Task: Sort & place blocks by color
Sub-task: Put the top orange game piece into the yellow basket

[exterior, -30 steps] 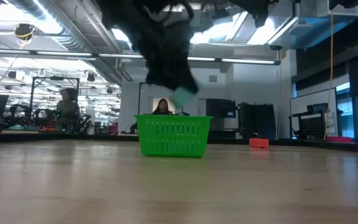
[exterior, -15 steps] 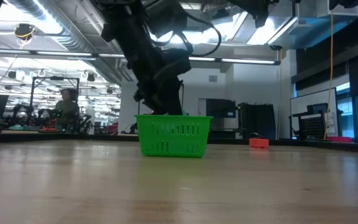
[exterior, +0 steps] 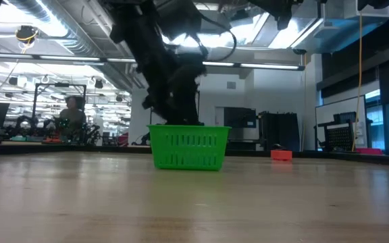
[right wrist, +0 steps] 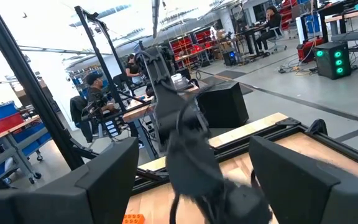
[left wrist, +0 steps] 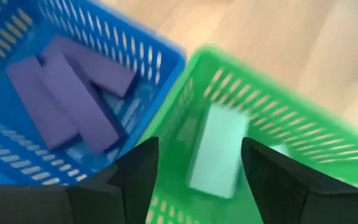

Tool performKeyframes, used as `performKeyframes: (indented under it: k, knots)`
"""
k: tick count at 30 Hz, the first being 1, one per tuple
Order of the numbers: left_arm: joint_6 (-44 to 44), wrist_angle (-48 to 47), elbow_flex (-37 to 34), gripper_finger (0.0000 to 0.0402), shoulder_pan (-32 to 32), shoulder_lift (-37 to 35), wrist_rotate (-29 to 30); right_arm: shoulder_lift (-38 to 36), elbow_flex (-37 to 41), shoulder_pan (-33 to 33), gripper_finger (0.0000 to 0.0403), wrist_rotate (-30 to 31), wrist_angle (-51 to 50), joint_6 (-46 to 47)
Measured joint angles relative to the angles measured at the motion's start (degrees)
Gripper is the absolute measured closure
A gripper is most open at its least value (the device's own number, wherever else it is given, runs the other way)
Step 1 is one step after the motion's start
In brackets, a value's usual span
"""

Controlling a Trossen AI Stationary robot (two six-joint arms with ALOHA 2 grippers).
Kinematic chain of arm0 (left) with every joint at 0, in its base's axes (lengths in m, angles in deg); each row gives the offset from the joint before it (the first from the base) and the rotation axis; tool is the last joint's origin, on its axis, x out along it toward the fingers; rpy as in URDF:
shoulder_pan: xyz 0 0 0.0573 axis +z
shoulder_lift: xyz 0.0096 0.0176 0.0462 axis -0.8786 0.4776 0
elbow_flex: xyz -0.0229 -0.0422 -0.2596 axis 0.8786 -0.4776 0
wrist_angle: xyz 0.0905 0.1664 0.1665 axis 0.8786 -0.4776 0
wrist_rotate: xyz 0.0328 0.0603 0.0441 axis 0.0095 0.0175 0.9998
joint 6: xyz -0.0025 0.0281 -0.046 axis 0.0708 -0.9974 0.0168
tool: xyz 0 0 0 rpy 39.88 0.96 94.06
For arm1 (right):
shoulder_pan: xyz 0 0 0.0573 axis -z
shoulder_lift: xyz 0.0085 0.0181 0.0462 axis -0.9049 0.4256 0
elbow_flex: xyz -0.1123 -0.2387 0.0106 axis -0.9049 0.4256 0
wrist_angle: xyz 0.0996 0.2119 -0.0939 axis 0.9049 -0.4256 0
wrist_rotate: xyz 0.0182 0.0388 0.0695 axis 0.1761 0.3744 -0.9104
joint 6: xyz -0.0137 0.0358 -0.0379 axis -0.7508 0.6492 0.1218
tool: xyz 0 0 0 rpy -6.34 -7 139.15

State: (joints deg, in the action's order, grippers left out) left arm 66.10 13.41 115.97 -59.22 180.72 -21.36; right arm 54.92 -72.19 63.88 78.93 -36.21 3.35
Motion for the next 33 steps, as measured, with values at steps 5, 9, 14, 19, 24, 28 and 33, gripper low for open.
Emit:
performKeyframes:
  k: [5, 9, 14, 19, 24, 28, 33]
  knots:
    - [-3.1, 0.1, 0.0, 0.0176, 1.7, -8.4, -3.3, 0.0, 0.0, 0.0, 0.0095, 0.0, 0.0, 0.0]
    - [-7.9, 1.0, 0.0, 0.0178, 1.8, -19.3, -1.7, 0.0, 0.0, 0.0, 0.0095, 0.0, 0.0, 0.0]
    - [-14.1, 8.1, -1.8, 0.0178, 0.3, -31.5, 0.3, 0.0, 0.0, 0.0, 0.0095, 0.0, 0.0, 0.0]
    - [-14.9, 29.5, -15.5, 0.0178, -1.7, -40.4, -0.4, 0.0, 0.0, 0.0, 0.0095, 0.0, 0.1, 0.0]
    - [-9.1, 48.3, -30.5, 0.0178, -3.9, -45.3, 0.7, 0.0, 0.0, 0.0, 0.0095, 0.0, 0.1, 0.0]
    - [-8.1, 52.0, -35.1, 0.0178, -5.3, -47.0, 0.6, 0.0, 0.0, 0.0, 0.0095, 0.0, 0.0, -0.2]
    - [-10.6, 52.2, -35.5, 0.0178, -6.1, -47.7, 1.3, 0.0, 0.0, 0.0, 0.0095, 0.0, 0.1, -1.9]
